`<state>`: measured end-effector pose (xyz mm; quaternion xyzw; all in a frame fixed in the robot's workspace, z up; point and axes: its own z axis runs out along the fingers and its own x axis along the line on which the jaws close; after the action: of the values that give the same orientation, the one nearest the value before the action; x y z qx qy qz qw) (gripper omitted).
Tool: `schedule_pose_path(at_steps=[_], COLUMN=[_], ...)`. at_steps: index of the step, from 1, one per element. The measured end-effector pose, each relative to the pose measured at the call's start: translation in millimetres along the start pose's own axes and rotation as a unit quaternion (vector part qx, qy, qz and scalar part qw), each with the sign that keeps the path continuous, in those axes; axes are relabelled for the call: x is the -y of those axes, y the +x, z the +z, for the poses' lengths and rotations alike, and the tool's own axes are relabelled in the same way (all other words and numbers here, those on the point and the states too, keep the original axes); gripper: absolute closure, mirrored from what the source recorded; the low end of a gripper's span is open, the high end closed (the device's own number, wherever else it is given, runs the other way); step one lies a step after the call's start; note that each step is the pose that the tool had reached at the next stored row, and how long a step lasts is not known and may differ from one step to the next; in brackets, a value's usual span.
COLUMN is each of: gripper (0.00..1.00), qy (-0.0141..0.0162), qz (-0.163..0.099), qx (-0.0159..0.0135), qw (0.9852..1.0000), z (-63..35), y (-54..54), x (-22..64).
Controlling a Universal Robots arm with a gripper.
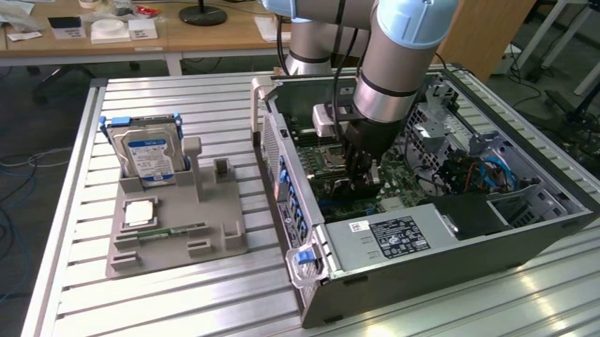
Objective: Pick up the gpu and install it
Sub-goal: 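Insert the gpu into the slot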
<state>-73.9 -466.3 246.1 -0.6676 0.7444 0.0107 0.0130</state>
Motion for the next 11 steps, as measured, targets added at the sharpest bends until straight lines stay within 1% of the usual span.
schedule_pose_path(at_steps=[11], gripper=[0.73], qy=[0.0001], qz=[0.0], qx=[0.0002], qw=[1.0], z=[2.2], y=[0.2], x=[-0.7])
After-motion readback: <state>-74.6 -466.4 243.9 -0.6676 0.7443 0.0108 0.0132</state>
